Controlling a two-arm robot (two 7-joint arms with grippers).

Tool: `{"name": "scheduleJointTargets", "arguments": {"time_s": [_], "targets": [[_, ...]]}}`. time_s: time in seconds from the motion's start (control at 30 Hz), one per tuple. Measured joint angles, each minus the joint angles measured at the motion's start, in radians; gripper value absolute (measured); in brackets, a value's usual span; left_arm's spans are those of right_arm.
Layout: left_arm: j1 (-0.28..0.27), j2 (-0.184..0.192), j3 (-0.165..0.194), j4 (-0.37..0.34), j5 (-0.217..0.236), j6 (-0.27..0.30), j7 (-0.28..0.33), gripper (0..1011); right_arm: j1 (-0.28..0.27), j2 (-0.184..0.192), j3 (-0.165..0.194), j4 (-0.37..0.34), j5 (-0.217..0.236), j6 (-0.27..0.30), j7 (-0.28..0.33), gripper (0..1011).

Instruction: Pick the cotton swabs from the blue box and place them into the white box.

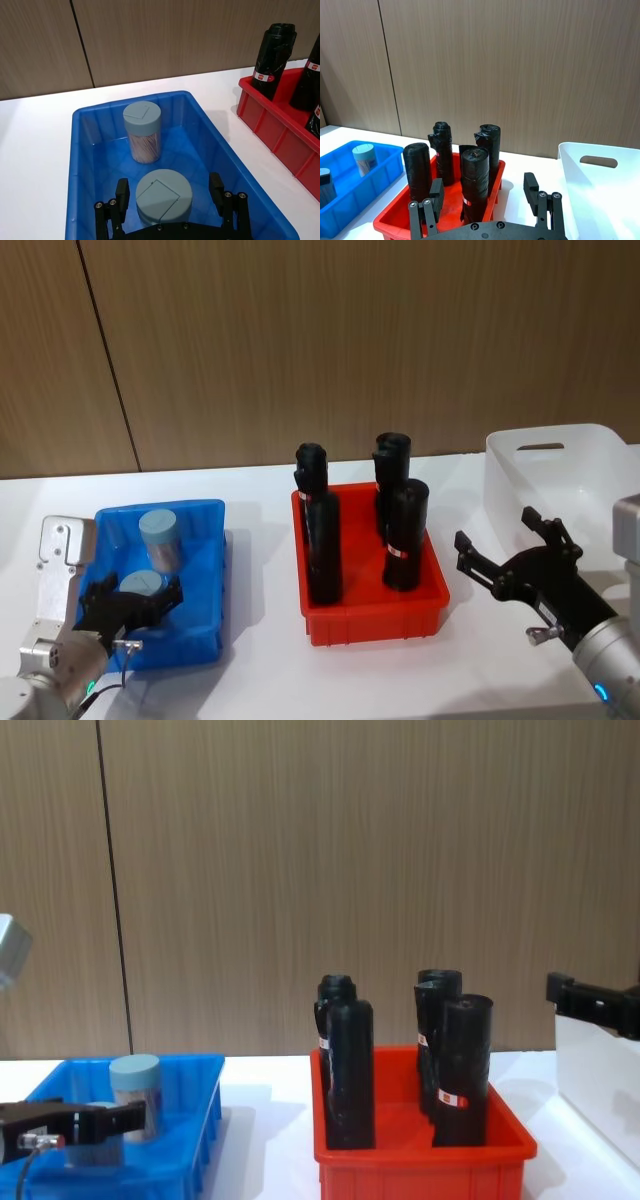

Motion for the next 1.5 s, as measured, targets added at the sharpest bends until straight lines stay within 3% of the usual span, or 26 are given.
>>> {"name": "scheduleJointTargets", "arguments": {"time_s": [0.37,0.8,0.9,1.27,1.5], "targets": [[-0.028,-0.018,0.002,0.041,0.003,0.008,-0.021,1004,0.0,0.0,0.0,0.0,0.0,0.0,0.0,1001],[-0.039,-0.026,0.004,0.049,0.021,0.035,-0.016,684,0.0,0.0,0.0,0.0,0.0,0.0,0.0,1001],[-0.037,-0.025,0.004,0.039,0.028,0.043,-0.007,671,0.0,0.0,0.0,0.0,0.0,0.0,0.0,1001],[-0.019,-0.008,0.0,-0.07,0.08,0.064,0.007,671,0.0,0.0,0.0,0.0,0.0,0.0,0.0,1002],[-0.016,0.004,-0.002,-0.158,0.111,0.085,-0.027,671,0.0,0.0,0.0,0.0,0.0,0.0,0.0,1001]]}}
